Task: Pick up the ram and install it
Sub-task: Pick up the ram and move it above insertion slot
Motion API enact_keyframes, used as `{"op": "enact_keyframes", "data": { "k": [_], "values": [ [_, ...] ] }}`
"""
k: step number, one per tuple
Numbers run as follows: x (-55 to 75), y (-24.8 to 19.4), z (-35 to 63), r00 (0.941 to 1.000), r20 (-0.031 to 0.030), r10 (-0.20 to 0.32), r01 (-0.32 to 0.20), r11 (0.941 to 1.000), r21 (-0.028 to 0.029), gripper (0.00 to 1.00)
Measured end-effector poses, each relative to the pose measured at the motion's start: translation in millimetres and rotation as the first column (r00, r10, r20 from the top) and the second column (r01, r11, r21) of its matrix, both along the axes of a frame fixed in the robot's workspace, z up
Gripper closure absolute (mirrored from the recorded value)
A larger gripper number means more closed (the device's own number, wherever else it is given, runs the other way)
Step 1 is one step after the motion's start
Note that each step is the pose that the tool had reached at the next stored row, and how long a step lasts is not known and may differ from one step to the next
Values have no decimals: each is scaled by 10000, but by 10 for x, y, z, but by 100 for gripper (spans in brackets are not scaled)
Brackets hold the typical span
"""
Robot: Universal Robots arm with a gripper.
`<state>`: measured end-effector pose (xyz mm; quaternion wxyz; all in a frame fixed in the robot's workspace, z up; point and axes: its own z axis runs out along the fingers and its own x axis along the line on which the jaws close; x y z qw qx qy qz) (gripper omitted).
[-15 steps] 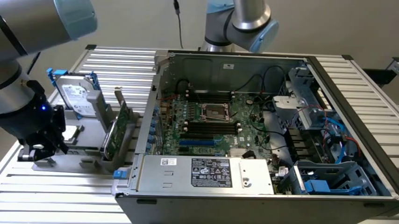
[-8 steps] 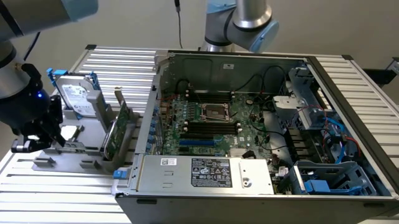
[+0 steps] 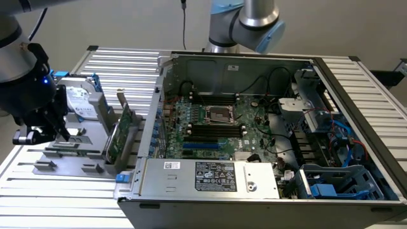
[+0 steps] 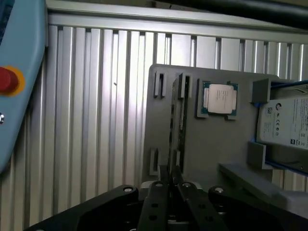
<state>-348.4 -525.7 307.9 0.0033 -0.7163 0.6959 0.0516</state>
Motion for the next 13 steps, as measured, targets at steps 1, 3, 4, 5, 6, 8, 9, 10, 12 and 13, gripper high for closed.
{"op": "enact_keyframes", "data": {
  "k": [1,3,4,5,6,8,9,10,12,13],
  "values": [
    [42,0,33,10000,-17,9,-9,10000,1,86],
    [136,0,80,10000,-32,23,-23,10000,0,86],
    [179,0,95,10000,-36,25,-25,10000,-1,86],
    [224,0,108,10000,-37,27,-27,10000,-1,86],
    [269,0,121,10000,-38,28,-28,10000,0,86],
    [361,-1,148,10000,-41,30,-30,10000,-1,86],
    [408,0,164,10000,-41,31,-31,10000,0,86],
    [453,0,181,10000,-40,32,-32,10000,0,86],
    [543,0,227,10000,-39,33,-33,10000,3,86],
    [584,-1,258,10000,-38,36,-36,10000,5,86]
  ]
}}
